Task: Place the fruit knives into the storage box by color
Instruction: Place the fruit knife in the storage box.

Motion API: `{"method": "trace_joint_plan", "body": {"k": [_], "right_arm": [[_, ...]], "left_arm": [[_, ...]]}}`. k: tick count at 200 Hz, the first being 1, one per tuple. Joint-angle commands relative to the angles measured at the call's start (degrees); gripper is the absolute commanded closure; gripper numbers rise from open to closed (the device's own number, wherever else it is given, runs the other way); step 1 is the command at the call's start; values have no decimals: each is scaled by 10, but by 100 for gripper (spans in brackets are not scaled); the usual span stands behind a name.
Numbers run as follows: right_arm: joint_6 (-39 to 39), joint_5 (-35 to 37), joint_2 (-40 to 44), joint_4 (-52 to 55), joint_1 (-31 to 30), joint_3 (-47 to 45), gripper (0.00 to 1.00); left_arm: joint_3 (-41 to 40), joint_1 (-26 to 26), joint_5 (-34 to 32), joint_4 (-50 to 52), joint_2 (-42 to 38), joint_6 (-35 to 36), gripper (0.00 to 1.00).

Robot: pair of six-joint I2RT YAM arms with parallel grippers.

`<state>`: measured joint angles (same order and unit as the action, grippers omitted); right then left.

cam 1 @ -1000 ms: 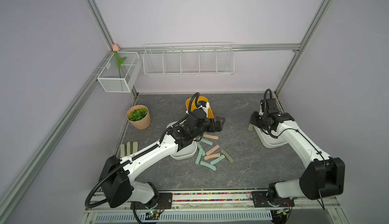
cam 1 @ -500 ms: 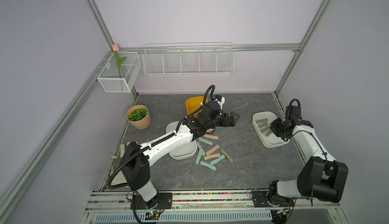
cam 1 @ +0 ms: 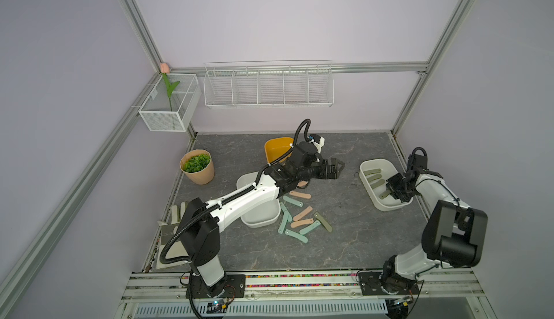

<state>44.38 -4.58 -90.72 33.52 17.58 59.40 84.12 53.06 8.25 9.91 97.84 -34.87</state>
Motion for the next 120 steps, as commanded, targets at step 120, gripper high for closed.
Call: {"method": "trace_joint_plan", "body": {"k": [120], "right_arm": [[31, -20, -125, -45, 6, 59, 73]], "left_arm": [[45, -10, 16, 14, 28, 11, 1]]}}
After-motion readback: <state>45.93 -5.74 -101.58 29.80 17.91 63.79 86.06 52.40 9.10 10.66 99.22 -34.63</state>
